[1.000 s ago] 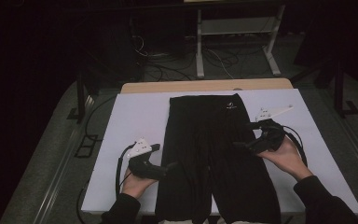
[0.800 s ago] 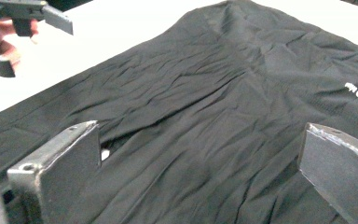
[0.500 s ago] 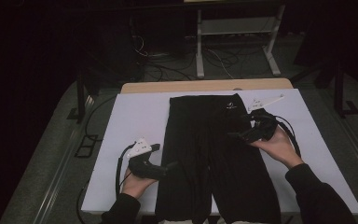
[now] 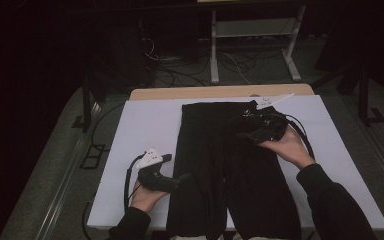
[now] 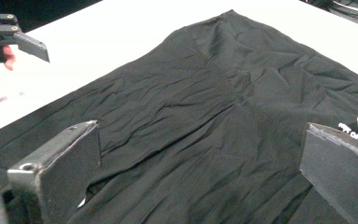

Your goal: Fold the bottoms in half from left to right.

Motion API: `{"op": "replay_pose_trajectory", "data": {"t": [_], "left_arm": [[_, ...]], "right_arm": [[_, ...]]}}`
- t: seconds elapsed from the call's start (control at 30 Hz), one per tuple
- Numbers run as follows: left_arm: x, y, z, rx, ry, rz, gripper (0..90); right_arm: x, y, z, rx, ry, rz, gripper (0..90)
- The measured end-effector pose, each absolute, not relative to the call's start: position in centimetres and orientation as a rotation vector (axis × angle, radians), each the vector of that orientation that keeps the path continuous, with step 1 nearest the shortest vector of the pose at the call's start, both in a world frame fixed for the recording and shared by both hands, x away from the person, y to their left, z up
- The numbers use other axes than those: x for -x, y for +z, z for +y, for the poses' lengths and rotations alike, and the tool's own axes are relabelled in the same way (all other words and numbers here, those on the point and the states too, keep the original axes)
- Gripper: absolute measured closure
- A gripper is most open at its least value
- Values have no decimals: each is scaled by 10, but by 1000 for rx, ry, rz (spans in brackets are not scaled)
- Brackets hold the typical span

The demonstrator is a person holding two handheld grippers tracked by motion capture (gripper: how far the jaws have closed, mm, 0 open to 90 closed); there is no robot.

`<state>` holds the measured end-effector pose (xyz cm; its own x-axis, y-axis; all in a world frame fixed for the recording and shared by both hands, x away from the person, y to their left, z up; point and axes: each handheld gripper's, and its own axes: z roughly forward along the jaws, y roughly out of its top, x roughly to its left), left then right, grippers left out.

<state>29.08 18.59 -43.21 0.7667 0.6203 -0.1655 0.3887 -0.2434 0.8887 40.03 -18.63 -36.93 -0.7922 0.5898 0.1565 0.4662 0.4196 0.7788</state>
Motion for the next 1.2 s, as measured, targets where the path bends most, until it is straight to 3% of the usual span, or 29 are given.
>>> {"op": "replay_pose_trajectory", "data": {"t": [1.2], "left_arm": [[-291, -431, 187, -1858, 253, 768, 0]], "right_arm": [[-461, -340, -127, -888, 1222, 2587, 0]]}}
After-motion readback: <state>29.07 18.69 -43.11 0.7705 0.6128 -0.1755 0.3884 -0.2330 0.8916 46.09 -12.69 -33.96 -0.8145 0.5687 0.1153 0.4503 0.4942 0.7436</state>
